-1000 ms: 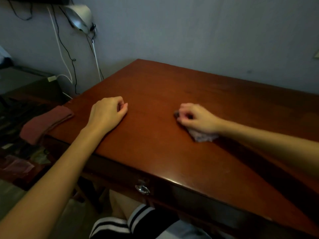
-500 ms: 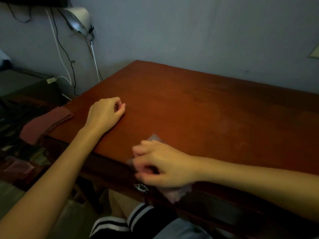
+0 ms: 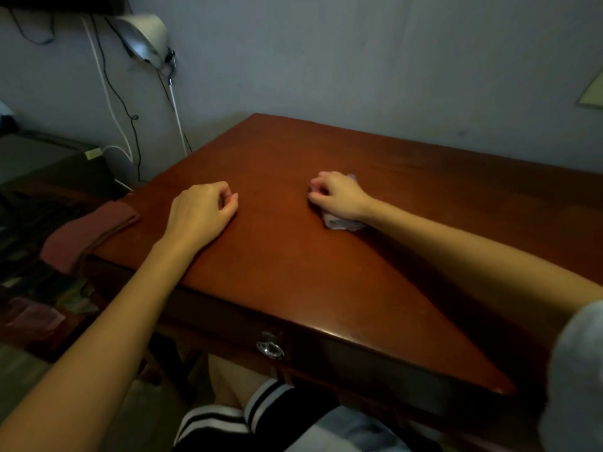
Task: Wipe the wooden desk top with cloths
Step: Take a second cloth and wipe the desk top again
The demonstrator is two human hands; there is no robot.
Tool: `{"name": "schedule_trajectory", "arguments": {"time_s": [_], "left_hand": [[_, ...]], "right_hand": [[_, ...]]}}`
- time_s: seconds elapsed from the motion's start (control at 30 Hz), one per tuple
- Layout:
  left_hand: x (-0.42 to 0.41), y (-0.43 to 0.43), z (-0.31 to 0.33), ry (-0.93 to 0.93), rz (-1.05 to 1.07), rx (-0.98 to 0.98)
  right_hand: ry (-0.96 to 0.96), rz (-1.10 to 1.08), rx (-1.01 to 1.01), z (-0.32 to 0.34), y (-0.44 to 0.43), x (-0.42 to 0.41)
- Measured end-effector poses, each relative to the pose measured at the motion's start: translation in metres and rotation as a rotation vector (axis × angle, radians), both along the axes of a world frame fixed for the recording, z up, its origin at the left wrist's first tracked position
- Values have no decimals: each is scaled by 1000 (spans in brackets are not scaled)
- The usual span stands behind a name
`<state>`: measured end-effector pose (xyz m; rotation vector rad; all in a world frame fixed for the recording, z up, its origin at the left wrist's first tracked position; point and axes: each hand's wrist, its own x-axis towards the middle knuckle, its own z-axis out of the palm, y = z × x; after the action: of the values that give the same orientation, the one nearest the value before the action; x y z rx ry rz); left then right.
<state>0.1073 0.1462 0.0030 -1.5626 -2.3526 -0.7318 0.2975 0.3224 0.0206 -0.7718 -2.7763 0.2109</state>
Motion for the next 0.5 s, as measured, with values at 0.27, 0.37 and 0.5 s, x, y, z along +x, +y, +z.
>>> {"name": "schedule_trajectory", "arguments": {"time_s": [0.27,0.37,0.5], "left_hand": [[1,-2,2,-1,11,13],[-1,-2,1,-4,-8,6],[-3,1,-1,9,-16,-5]], "right_hand": [[23,628,-71,-2,-165,50],[14,640,-160,2,-156,96],[43,419,-140,2,-90,118]]}}
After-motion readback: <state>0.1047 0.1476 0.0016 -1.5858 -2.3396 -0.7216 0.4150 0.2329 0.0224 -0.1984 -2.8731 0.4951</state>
